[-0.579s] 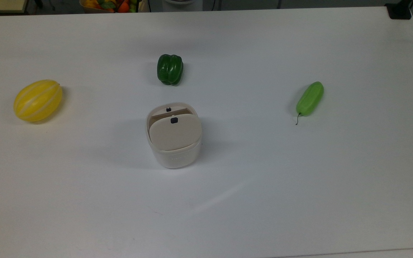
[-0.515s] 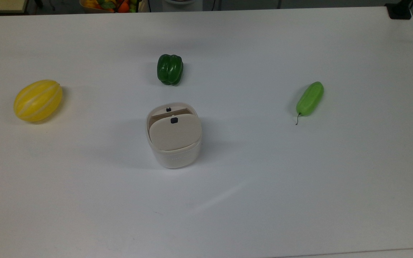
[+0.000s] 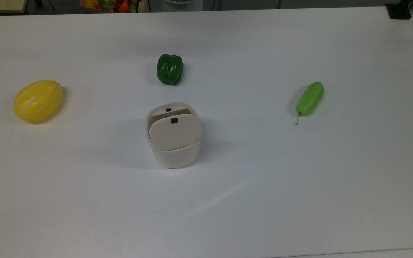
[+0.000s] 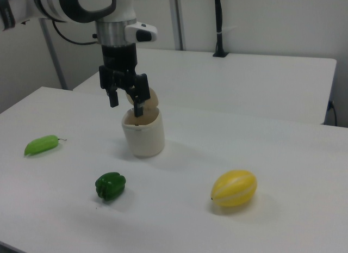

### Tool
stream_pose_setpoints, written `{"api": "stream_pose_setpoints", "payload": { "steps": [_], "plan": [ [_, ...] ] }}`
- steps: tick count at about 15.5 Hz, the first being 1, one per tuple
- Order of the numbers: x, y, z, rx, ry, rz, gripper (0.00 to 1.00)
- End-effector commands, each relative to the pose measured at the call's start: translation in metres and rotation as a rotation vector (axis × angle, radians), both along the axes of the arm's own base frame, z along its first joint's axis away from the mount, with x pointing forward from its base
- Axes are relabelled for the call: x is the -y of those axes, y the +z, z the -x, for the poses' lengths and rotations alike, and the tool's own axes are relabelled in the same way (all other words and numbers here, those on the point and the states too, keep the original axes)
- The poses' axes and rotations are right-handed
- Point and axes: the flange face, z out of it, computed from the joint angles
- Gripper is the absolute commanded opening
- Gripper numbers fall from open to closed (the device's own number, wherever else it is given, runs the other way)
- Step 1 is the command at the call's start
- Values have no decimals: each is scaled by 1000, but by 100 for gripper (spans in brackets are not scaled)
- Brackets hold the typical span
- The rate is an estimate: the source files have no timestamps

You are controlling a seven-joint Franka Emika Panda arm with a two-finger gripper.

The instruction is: Close garbage bin

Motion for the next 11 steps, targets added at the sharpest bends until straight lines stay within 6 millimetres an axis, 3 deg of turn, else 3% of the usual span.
{"api": "stream_pose_setpoints", "payload": {
  "steps": [1,11],
  "plan": [
    [1,0,6,-17,-16,1,100],
    [-2,-1,4,-9,-13,-6,100]
  ]
}}
